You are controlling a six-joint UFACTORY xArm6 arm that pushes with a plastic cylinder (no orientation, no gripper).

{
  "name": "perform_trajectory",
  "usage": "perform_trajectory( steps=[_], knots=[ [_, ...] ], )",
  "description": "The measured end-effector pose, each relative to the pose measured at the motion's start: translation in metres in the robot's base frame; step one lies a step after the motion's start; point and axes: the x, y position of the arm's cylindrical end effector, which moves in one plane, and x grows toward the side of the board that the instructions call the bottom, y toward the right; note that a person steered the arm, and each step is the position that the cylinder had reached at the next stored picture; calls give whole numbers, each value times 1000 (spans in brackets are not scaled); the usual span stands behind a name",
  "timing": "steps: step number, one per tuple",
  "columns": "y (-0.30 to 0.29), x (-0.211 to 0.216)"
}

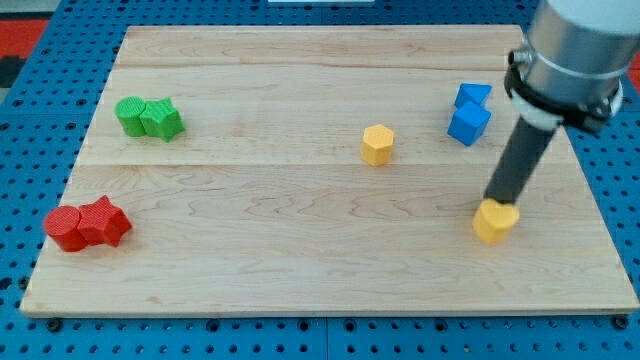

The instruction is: Place the yellow hexagon at the top of the yellow heart

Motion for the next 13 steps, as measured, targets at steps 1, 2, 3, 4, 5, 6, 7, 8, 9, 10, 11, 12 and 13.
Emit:
perform_trajectory(
  steps=[1, 2, 3, 4, 5, 6, 7, 8, 9, 10, 11, 12, 13],
  knots=[
    [40, 2],
    [52, -47],
    [105, -49],
    [105, -50],
    [105, -50],
    [45, -66],
    [-8, -96],
    [-69, -102],
    [-145, -108],
    [-172, -140],
    [-249, -115],
    [-211, -41],
    [-229, -63]
  ],
)
